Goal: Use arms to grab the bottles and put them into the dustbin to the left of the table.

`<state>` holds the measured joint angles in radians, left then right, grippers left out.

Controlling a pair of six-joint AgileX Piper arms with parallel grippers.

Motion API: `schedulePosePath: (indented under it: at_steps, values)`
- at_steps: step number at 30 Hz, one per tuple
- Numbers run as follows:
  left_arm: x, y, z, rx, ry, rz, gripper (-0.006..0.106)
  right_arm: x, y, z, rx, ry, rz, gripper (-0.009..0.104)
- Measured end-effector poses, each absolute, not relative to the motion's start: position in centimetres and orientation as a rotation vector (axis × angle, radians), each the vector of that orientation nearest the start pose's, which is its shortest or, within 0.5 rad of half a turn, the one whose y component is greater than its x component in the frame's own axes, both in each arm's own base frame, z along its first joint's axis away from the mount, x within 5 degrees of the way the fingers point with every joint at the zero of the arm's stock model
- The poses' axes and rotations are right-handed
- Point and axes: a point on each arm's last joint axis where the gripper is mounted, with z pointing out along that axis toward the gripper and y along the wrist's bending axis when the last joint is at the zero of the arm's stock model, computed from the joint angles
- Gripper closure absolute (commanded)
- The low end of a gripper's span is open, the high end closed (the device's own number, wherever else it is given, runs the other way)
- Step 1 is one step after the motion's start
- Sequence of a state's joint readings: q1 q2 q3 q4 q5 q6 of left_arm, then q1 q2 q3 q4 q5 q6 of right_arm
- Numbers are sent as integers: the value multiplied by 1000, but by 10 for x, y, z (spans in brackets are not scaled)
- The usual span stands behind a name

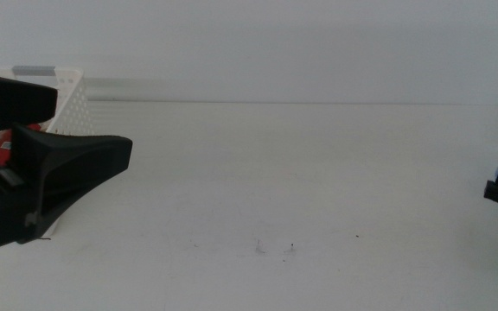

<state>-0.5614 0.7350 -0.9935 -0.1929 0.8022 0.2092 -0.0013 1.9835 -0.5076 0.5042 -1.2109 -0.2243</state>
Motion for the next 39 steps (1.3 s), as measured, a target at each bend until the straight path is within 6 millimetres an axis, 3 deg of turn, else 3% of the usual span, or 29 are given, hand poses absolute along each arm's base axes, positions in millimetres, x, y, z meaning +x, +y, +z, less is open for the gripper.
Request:
schedulePosePath:
  at_steps: [7, 13, 21, 23, 24, 26, 27, 30, 32, 35, 39]
  values:
    - [100, -78, 408, 722, 1910, -447, 7, 322, -43, 99, 281, 1738, -483, 16]
    - [100, -78, 408, 724, 1909, -446, 7, 338, -46, 87, 271, 1749, -560, 16]
    - [100, -78, 408, 724, 1909, -446, 7, 357, -49, 85, 291, 1714, -598, 17]
    - [100, -78, 408, 726, 1908, -444, 7, 361, -49, 84, 284, 1723, -609, 27]
    - [100, -78, 408, 726, 1908, -444, 7, 362, -49, 83, 280, 1733, -614, 39]
    - [100, -78, 408, 726, 1908, -444, 7, 364, -49, 83, 265, 1746, -622, 72]
    - [100, -78, 408, 726, 1908, -444, 7, 366, -49, 83, 260, 1751, -623, 98]
    - [100, -78, 408, 726, 1908, -444, 7, 367, -44, 87, 251, 1770, -611, 98]
    - [100, -78, 408, 726, 1908, -444, 7, 368, -31, 93, 227, 1795, -569, 98]
    - [100, -78, 408, 726, 1908, -444, 7, 372, 12, 108, 83, 1828, -424, 98]
    - [100, -78, 408, 726, 1908, -444, 7, 379, 101, 143, -172, 1779, -136, 98]
